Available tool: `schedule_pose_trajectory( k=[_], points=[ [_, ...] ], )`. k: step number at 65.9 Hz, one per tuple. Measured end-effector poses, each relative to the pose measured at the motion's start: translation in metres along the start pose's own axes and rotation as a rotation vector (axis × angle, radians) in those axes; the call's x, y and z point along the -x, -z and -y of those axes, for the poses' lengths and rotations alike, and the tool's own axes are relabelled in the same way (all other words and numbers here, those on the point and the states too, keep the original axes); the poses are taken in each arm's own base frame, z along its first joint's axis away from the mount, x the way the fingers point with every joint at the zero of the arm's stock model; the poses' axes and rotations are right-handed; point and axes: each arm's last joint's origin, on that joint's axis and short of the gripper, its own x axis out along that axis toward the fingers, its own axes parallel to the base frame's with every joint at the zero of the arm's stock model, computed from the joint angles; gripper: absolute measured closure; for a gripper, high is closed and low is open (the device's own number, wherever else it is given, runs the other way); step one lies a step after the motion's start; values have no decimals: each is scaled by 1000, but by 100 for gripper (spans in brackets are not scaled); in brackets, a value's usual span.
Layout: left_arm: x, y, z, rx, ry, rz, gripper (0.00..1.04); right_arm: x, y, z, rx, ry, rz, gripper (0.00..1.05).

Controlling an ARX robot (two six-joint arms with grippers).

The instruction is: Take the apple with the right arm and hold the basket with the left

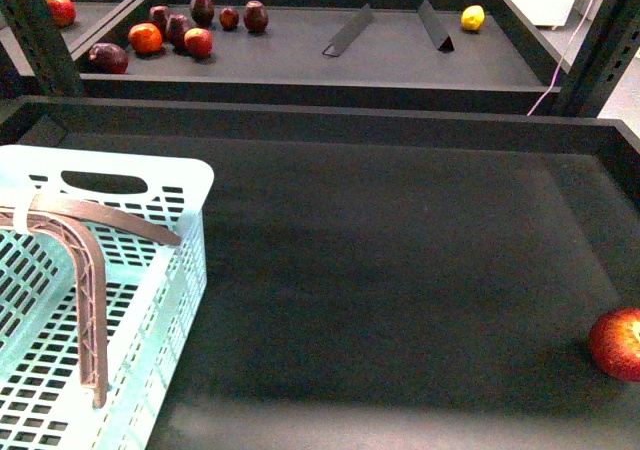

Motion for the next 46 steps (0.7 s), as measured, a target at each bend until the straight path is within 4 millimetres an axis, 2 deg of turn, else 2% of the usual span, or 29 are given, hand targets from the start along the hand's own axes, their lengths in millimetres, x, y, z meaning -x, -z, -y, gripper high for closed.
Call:
schedule_pose_trajectory(
  k=[41, 43, 46],
  points=[
    [0, 0, 0, 1, 0, 0, 7, 0, 0, 0, 0, 0, 0, 9],
    [0, 1, 0, 30, -26, -42, 7, 0, 0, 0, 0, 0, 0, 9],
    [-1, 2, 0, 109, -72, -205, 7, 0, 0, 0, 0, 0, 0, 9]
  ],
)
